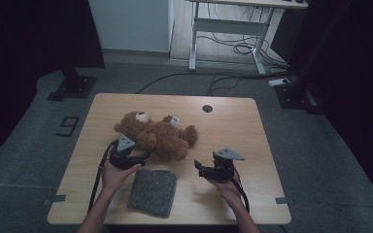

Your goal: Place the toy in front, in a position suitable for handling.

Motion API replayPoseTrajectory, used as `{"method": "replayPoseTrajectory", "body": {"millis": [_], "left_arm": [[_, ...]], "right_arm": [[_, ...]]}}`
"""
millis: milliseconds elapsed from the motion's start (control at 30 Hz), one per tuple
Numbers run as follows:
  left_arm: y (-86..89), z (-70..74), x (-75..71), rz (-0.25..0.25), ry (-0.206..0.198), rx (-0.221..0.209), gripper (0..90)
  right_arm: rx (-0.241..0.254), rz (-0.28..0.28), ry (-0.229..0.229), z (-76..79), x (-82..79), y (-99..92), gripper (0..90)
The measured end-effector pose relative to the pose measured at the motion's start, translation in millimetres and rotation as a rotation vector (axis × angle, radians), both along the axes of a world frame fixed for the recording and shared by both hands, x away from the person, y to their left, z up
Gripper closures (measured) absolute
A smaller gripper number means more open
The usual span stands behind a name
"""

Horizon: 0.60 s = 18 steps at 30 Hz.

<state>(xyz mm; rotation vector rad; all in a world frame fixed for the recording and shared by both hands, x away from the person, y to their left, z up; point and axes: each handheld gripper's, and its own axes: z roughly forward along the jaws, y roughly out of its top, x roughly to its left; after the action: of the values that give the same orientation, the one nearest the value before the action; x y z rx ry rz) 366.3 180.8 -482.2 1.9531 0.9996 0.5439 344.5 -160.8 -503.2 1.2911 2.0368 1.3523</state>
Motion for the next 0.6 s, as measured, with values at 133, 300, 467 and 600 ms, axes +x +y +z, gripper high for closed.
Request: {"method": "replayPoseTrajectory", "body": {"millis": [133, 300, 467, 600], "left_arm": [[-7.0, 1.2, 5.7, -0.005, 0.003, 0.000, 21.4], [-12.6, 0.7, 18.4, 0.018, 0.016, -0.013, 24.7], [-11.3, -1.4, 20.5, 0.048, 0.005, -0.012, 40.4], [-6.9, -1.0, 20.5, 0.074, 0.003, -0.041, 51.5]], "right_arm": [[0.012, 0.025, -0.006, 4.8, 1.8, 11.0, 13.0], [0.007, 0.073, 0.004, 7.4, 7.9, 39.9, 11.9], [-0.010, 0.102, 0.013, 3.7, 20.0, 64.4, 12.5], [-0.026, 0.101, -0.019, 3.9, 27.8, 72.9, 31.5]]}}
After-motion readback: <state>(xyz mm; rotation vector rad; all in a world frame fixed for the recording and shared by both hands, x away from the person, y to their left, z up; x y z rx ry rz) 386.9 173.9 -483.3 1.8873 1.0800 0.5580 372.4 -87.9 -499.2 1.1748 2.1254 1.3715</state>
